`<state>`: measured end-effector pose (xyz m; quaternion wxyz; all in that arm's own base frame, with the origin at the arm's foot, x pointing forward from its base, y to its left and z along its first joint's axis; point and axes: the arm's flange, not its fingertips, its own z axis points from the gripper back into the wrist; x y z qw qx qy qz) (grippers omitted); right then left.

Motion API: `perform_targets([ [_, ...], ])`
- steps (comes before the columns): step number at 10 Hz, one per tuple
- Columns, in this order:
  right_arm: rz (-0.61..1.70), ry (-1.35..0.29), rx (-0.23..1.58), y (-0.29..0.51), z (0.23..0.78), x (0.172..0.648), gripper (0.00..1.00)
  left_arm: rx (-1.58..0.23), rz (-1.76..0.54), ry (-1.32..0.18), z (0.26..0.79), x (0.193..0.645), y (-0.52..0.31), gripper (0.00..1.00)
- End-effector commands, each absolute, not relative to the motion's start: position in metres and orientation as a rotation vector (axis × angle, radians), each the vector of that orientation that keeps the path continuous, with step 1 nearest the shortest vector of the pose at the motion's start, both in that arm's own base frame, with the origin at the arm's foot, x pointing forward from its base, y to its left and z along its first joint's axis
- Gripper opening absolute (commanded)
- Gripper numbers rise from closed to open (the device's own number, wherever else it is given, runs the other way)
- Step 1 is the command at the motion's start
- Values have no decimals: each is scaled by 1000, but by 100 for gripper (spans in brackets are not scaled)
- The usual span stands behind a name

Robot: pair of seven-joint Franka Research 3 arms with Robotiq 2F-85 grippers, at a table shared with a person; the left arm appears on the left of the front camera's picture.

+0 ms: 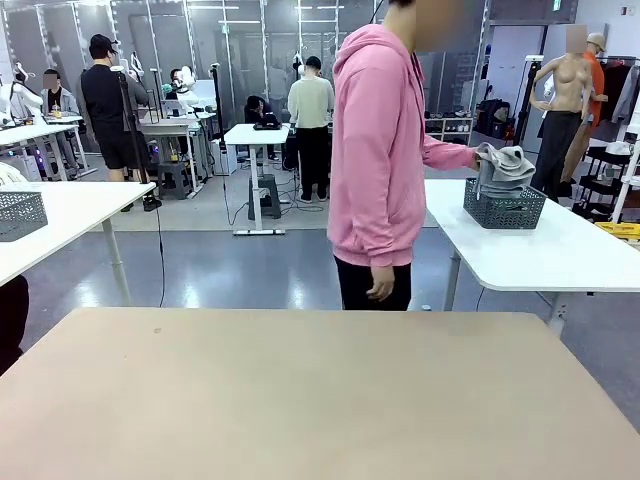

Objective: Fold the towels and place them in the basket.
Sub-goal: Stack the folded Towel with hook on the right side of the table.

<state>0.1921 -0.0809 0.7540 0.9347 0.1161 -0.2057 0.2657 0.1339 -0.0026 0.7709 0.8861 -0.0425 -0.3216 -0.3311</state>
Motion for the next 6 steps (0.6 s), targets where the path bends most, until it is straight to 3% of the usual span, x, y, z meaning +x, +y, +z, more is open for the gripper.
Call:
perform_targets([
  [1,535,-418,238,-81,756,192,100,-88,-697,-674,773,132,-3,100],
  [6,535,-418,238,-81,756,192,100,-88,-697,-674,773,132,-3,100],
])
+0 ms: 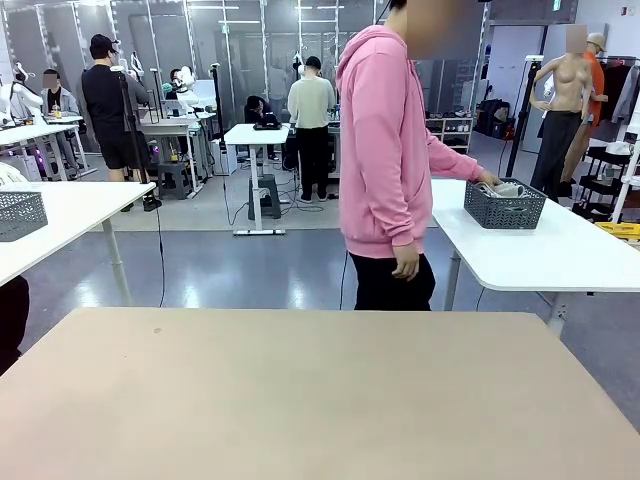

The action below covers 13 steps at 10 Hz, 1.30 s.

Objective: Fold the towels and place them in the basket.
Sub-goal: Stack the folded Towel with hook on the right side of the table.

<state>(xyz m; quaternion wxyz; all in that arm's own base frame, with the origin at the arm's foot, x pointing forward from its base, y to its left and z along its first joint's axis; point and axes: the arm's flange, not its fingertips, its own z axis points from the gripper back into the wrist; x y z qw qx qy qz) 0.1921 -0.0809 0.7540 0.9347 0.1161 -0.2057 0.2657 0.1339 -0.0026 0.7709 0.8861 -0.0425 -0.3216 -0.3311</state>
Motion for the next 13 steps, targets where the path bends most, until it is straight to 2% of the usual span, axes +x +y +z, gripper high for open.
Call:
perform_targets([
  [1,535,-418,238,-81,756,192,100,-88,-697,-674,773,132,-3,100],
  [13,535,-418,238,-81,756,192,100,-88,-697,-674,773,132,-3,100],
])
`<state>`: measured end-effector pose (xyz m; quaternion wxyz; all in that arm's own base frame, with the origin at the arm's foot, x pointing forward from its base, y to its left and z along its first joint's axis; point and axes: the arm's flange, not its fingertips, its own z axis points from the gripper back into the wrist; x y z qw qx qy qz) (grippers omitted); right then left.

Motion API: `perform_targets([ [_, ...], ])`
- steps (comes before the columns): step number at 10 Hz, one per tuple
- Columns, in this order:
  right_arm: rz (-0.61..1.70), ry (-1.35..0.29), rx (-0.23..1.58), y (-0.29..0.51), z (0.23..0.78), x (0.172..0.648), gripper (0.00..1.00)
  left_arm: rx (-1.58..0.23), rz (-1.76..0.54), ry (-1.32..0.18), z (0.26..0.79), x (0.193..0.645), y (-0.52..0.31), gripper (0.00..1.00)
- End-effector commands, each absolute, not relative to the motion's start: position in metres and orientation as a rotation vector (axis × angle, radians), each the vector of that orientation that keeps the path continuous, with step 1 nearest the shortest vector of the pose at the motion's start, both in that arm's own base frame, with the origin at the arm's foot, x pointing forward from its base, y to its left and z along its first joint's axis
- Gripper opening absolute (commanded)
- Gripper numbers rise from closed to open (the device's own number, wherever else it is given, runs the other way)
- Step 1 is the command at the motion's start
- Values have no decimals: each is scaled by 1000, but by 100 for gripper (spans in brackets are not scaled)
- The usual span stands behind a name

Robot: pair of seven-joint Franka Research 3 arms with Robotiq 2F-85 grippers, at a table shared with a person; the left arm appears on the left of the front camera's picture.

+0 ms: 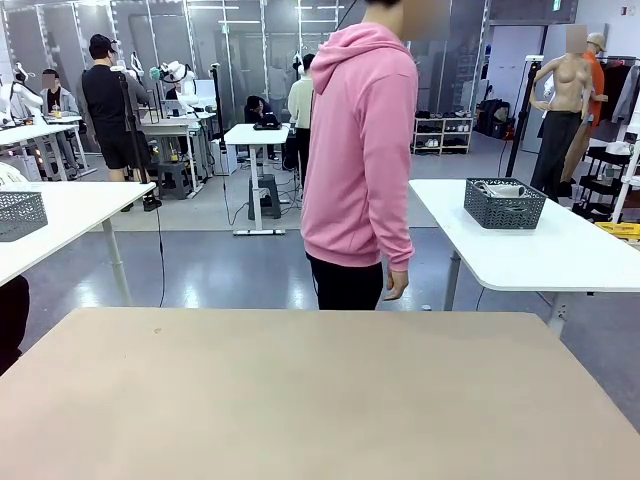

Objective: Fold the towels and place them in the basket.
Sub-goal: Stack the folded Towel with hook on the right side of the table.

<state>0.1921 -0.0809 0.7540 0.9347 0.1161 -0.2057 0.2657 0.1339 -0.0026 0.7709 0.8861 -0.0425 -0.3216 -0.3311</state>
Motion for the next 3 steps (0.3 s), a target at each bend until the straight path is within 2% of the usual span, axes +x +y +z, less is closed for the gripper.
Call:
perform_targets([
  [1,535,-418,238,-81,756,192,100,-88,-697,-674,773,132,-3,100],
  [3,535,-418,238,-81,756,192,100,-88,-697,-674,773,132,-3,100],
])
